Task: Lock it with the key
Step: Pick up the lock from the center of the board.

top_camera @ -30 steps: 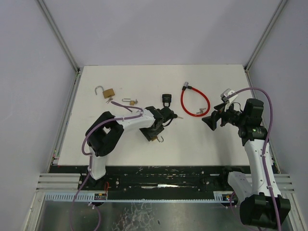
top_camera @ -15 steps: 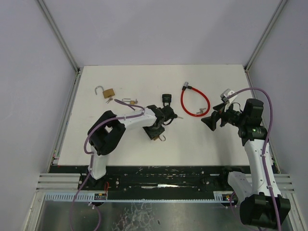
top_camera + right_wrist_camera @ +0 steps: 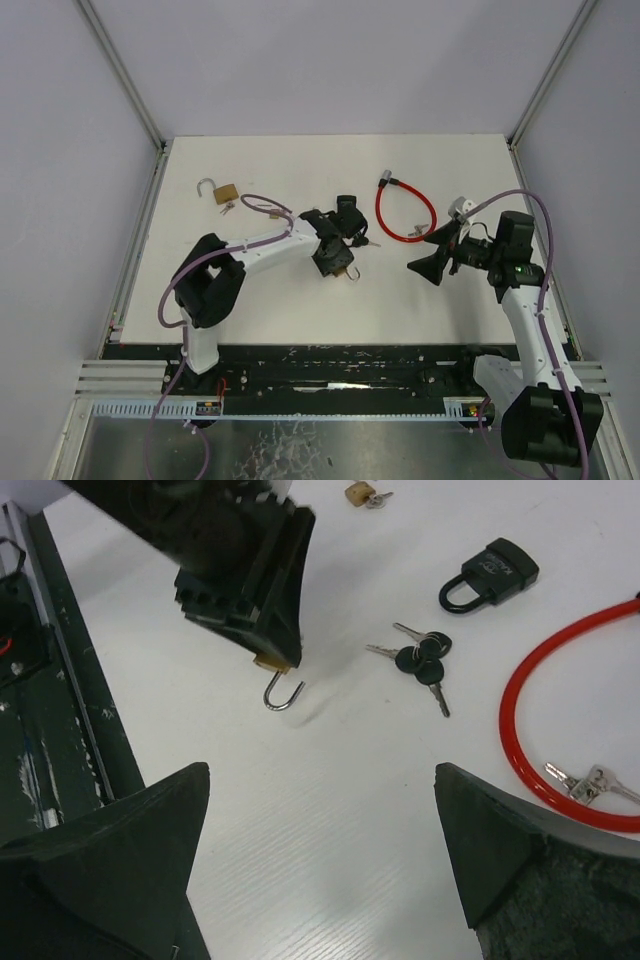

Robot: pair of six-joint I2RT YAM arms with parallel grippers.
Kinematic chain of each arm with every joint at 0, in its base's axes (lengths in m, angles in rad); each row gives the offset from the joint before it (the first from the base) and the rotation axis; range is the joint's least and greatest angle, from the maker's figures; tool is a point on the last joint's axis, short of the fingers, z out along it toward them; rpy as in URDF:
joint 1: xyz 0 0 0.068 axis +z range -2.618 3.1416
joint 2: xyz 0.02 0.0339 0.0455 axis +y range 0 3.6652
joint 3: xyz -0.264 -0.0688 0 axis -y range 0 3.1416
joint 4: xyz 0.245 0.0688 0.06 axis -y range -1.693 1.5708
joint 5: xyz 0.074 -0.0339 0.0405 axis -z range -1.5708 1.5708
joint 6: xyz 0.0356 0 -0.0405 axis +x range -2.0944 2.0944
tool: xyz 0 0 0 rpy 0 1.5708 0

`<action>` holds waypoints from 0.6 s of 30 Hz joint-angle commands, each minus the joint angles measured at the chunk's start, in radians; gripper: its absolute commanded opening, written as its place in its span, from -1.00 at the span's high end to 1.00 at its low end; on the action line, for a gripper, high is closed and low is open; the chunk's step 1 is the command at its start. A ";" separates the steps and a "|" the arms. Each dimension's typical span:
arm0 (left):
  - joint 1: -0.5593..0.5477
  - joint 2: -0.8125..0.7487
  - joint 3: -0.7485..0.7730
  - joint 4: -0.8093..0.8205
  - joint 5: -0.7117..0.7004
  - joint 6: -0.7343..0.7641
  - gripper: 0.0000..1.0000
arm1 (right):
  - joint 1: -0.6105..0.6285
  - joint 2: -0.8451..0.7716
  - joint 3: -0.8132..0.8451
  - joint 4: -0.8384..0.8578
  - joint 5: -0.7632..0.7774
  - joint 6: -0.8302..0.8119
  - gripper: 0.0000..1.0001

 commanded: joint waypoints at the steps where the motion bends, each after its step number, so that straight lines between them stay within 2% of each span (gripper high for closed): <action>1: -0.009 -0.104 -0.003 0.183 0.052 0.052 1.00 | 0.067 -0.049 -0.036 -0.024 -0.065 -0.274 -1.00; 6: -0.032 -0.176 -0.082 0.334 0.100 0.058 1.00 | 0.128 -0.160 -0.111 -0.094 -0.041 -0.649 -1.00; 9: -0.042 -0.191 -0.099 0.380 0.136 0.045 1.00 | 0.148 -0.264 -0.190 -0.067 -0.039 -0.833 -1.00; 12: -0.055 -0.173 -0.078 0.390 0.170 0.044 1.00 | 0.171 -0.380 -0.274 0.067 -0.018 -0.855 -1.00; 15: -0.064 -0.138 -0.052 0.390 0.202 0.036 1.00 | 0.180 -0.364 -0.254 0.019 0.033 -0.960 -1.00; 18: -0.069 -0.101 -0.024 0.390 0.246 0.033 1.00 | 0.201 -0.360 -0.280 0.064 0.126 -1.009 -1.00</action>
